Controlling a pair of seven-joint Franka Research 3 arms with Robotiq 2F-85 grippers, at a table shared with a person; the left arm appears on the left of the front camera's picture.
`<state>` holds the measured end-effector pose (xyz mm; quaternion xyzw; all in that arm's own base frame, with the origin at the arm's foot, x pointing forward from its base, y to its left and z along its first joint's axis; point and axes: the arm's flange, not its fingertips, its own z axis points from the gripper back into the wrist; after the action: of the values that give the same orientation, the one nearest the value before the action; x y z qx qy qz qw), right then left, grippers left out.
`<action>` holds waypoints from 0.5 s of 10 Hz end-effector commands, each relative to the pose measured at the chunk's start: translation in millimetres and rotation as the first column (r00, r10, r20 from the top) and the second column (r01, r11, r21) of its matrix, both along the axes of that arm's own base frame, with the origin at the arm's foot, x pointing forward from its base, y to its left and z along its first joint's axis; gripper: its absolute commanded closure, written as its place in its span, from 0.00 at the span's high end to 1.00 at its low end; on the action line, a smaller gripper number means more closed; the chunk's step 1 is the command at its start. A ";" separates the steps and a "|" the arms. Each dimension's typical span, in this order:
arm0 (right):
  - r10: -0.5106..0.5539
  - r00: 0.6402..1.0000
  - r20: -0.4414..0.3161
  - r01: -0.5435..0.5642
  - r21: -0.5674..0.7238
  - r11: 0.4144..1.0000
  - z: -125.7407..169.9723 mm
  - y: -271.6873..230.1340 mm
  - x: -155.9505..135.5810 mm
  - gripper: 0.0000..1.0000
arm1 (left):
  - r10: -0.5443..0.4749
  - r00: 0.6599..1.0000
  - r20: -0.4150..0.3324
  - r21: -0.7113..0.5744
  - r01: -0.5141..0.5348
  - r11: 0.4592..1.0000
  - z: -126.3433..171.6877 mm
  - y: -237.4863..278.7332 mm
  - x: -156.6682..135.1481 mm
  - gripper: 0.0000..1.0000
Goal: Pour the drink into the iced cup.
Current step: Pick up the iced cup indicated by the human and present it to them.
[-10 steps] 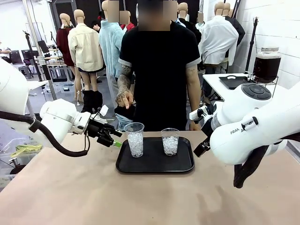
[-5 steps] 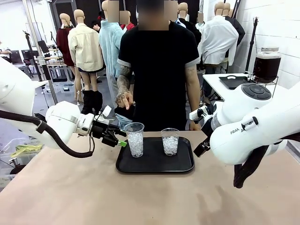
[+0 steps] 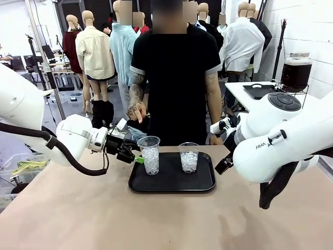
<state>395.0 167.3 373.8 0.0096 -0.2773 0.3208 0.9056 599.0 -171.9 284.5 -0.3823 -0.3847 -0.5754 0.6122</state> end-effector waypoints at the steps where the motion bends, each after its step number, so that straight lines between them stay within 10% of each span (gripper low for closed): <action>1: 0.000 1.000 -0.001 0.000 0.000 1.000 -0.3 0.2 -0.2 1.00 | 0.010 1.000 -0.007 -0.051 -0.010 0.999 -3.1 -4.4 10.0 1.00; 5: 0.000 1.000 -0.001 0.000 0.000 1.000 -0.3 0.2 -0.2 1.00 | -0.021 1.000 -0.014 -0.089 0.019 0.996 -10.6 -11.4 10.3 1.00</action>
<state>394.9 167.3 373.8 0.0096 -0.2774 0.3208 0.9056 603.9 -180.4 274.9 -0.4083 -0.3869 -0.5673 0.6015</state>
